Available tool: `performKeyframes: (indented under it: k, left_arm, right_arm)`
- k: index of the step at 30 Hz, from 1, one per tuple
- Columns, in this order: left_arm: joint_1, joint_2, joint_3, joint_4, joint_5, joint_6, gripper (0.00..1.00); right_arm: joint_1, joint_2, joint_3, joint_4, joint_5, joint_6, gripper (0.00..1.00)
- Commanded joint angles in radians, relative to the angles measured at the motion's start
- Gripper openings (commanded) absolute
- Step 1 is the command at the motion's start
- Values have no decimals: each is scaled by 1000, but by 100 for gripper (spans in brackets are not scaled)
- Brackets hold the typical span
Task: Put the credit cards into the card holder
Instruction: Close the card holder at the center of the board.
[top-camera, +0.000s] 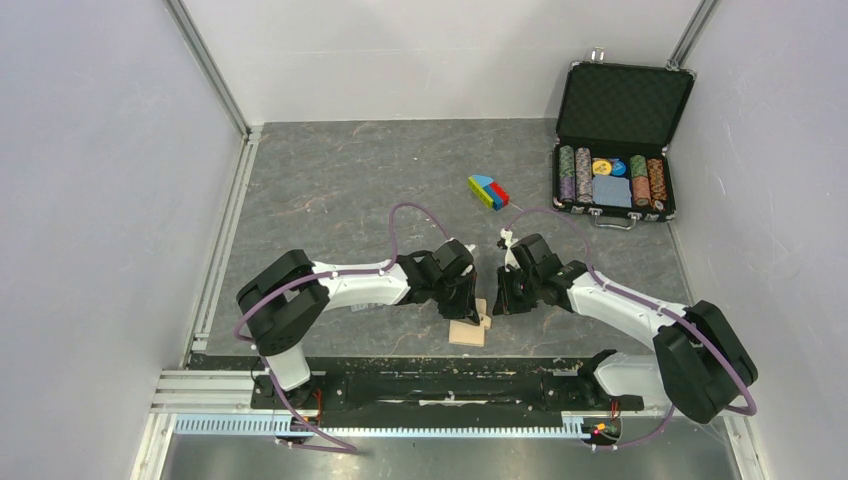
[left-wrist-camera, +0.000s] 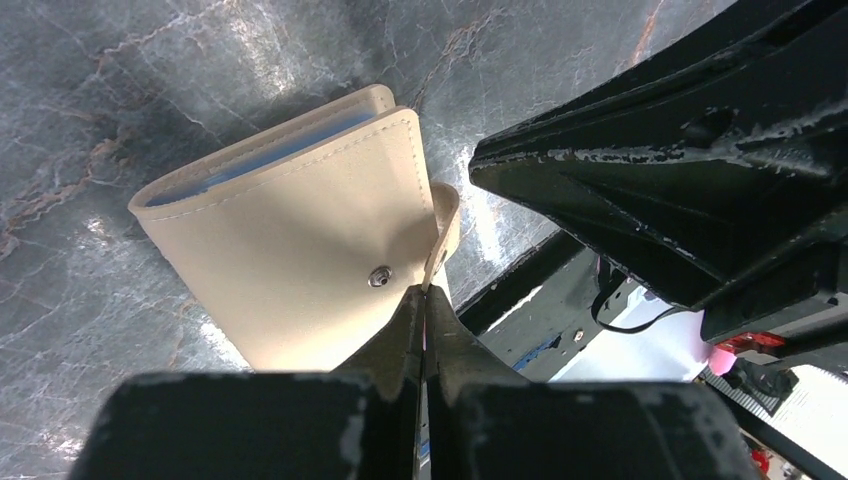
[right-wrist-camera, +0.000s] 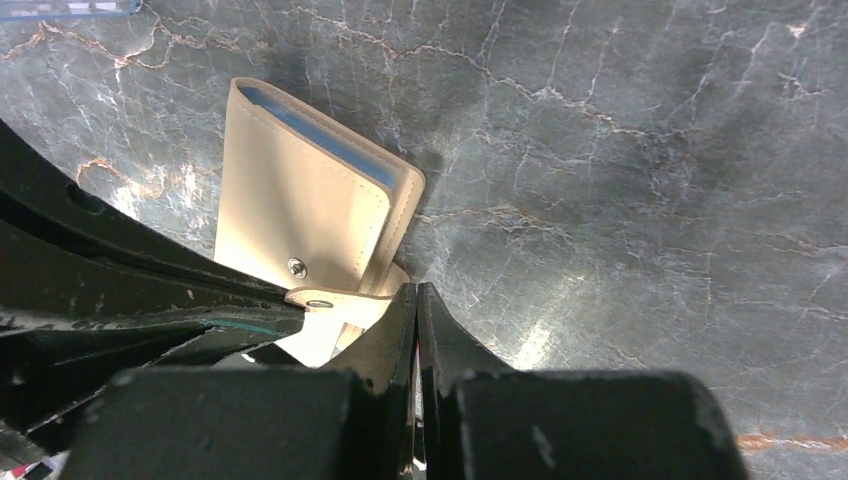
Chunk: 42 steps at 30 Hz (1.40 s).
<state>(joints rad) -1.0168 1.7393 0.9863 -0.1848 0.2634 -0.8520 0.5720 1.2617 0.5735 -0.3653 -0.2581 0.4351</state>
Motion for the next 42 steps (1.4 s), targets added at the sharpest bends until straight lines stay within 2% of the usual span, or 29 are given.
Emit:
performKeyframes:
  k: [1,10,18,23,30,42]
  left_arm:
    - [0,-28,35,11,-20,-3,2]
    - [0,-52,67,-51,-59,1,2]
    - [0,-43,72,-50,-49,0,2]
    - [2,-49,63,-49,-61,-10,2]
    - [38,-56,1,45,-25,-74,2]
    - [50,-39,2,-28,-46,-78,2]
  right_arm:
    - [-3,-31,4,9,-13,0,0]
    - [-2,-54,26,119,-82,-10,0]
    - [7,67,16,197,-107,-3,0]
    - [6,114,4,197,-89,-22,0]
    - [7,111,-27,203,-78,-15,0]
    - [6,98,-31,201,-73,-6,0]
